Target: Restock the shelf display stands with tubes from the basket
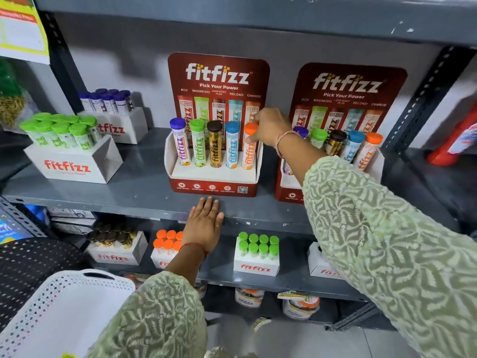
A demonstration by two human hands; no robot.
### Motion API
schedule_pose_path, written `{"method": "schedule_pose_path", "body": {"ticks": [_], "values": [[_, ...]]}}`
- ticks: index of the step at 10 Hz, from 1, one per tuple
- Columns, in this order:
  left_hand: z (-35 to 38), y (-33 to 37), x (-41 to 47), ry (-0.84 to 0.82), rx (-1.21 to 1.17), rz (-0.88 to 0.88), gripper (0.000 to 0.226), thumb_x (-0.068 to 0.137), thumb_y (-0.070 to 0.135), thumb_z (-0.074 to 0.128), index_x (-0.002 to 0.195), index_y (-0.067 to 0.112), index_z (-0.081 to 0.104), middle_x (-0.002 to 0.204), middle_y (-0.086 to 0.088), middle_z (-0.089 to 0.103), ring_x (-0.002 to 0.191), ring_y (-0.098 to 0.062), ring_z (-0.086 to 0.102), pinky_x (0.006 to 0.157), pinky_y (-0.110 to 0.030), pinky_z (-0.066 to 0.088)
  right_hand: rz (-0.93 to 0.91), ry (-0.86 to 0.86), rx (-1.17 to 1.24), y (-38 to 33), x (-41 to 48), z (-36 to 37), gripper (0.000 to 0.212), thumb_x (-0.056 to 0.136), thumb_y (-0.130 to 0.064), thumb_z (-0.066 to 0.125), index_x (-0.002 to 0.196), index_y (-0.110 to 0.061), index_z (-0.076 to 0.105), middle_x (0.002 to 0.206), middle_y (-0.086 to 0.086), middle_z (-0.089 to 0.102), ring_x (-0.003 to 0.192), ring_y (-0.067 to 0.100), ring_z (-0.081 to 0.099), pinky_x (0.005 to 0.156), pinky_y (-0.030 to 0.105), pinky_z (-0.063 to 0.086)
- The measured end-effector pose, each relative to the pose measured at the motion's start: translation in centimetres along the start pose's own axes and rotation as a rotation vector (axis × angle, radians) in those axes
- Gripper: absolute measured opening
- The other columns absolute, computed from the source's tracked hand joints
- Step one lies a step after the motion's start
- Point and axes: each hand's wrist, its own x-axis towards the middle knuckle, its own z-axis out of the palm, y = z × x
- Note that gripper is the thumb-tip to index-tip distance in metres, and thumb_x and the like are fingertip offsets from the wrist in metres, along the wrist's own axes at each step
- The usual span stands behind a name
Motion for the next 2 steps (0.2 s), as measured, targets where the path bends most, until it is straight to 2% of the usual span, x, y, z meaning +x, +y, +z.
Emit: {"method": "schedule_pose_path", "body": {"ticks": [2], "values": [[0.32,-0.21,0.13,-0.018,-0.005,0.031,0.048,0.1,0.032,0.018,0.142,0.011,0.01,0.154,-0.008,0.006,0.139,-0.022,-0.002,0.112,-0.034,-0.004,0.056,0.024,0.088,0.08,-0.43,0.65,0.049,0.074,-0.022,0.074,0.117,-0.008,0.056,0.121,0.011,0.063,0.109,0.03,0.06,0.096,0.042,0.047]]}}
